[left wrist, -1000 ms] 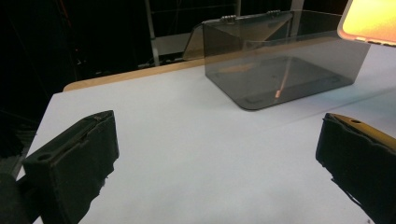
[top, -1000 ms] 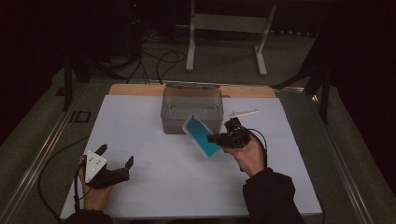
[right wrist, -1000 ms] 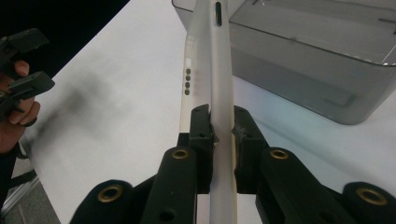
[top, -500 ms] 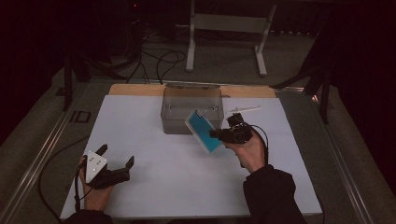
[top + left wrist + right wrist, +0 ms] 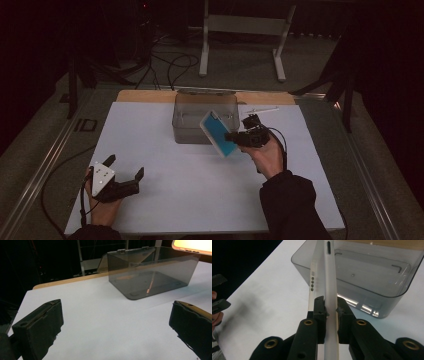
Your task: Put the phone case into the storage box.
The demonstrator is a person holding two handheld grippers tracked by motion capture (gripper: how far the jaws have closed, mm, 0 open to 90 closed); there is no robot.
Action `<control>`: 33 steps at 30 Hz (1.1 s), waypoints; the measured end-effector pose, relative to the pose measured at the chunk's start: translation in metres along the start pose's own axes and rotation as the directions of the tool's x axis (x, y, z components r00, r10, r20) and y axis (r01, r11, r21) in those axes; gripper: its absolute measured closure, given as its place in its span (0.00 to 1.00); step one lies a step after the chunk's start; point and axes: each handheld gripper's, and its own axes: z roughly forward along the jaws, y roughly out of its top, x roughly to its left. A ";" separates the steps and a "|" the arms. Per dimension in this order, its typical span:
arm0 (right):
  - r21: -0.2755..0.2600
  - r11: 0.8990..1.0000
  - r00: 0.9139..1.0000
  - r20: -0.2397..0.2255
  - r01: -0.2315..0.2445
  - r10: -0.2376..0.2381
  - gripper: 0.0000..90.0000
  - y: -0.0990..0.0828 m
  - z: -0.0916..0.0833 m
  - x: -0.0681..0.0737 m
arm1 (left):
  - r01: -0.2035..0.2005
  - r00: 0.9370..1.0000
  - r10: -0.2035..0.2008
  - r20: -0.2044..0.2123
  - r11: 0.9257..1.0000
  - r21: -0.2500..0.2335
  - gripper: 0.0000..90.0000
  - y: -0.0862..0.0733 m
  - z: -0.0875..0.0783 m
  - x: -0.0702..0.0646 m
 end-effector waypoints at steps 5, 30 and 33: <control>-0.003 1.000 1.000 0.013 -0.001 0.001 0.90 0.006 0.000 0.000 | -0.001 1.000 0.001 0.001 1.000 0.000 0.00 0.000 0.000 0.000; -0.020 1.000 0.997 0.076 -0.017 0.018 0.90 0.029 0.003 -0.007 | 0.006 1.000 -0.006 -0.003 1.000 -0.008 0.00 0.000 0.000 0.000; -0.022 1.000 0.996 0.082 -0.019 0.021 0.90 0.032 0.004 -0.008 | 0.006 1.000 -0.006 -0.003 1.000 -0.008 0.00 0.000 0.000 0.000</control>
